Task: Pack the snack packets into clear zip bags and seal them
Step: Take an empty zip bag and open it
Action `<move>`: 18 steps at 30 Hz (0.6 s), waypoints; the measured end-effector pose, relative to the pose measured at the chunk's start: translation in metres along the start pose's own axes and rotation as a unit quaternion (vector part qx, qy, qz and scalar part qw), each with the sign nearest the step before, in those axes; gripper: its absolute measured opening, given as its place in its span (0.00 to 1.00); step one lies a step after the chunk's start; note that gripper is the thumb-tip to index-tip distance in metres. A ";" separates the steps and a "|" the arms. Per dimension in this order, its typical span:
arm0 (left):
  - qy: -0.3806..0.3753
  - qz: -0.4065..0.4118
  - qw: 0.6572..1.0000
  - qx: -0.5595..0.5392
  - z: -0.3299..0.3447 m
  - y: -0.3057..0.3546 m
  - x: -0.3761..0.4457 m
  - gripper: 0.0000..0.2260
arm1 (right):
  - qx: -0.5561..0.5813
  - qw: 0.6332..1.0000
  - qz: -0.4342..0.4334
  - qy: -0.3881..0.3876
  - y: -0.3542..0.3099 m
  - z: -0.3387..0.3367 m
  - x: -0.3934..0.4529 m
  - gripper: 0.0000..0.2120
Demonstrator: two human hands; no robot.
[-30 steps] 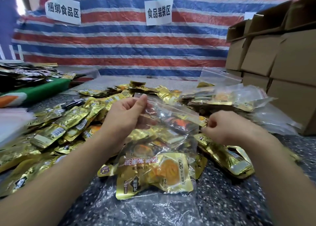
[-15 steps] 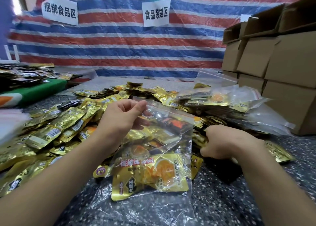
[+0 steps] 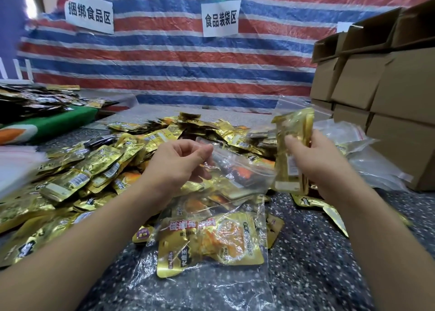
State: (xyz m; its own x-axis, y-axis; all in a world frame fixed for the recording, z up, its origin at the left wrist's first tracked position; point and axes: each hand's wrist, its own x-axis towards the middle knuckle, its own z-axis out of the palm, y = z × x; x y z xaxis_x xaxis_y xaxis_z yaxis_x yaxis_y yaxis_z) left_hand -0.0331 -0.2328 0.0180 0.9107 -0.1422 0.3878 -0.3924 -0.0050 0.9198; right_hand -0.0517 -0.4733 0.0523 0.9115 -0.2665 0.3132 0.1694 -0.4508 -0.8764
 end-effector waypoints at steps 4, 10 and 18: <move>-0.018 -0.006 1.000 -0.001 0.000 0.000 0.000 0.09 | 0.196 0.977 0.043 0.075 0.006 -0.003 0.012 0.04; -0.028 0.001 0.999 0.017 0.002 -0.001 -0.001 0.12 | 0.504 0.853 0.138 -0.009 0.005 -0.007 0.016 0.16; -0.022 0.009 1.000 0.019 0.001 0.000 0.000 0.11 | 0.627 0.761 0.081 -0.147 0.002 0.008 0.001 0.22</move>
State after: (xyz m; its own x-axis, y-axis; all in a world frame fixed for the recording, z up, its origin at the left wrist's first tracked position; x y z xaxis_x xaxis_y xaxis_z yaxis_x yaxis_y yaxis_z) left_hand -0.0332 -0.2340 0.0176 0.8970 -0.1861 0.4009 -0.4143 -0.0386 0.9093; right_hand -0.0474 -0.4679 0.0483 0.9718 0.0538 0.2296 0.1014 0.7837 -0.6127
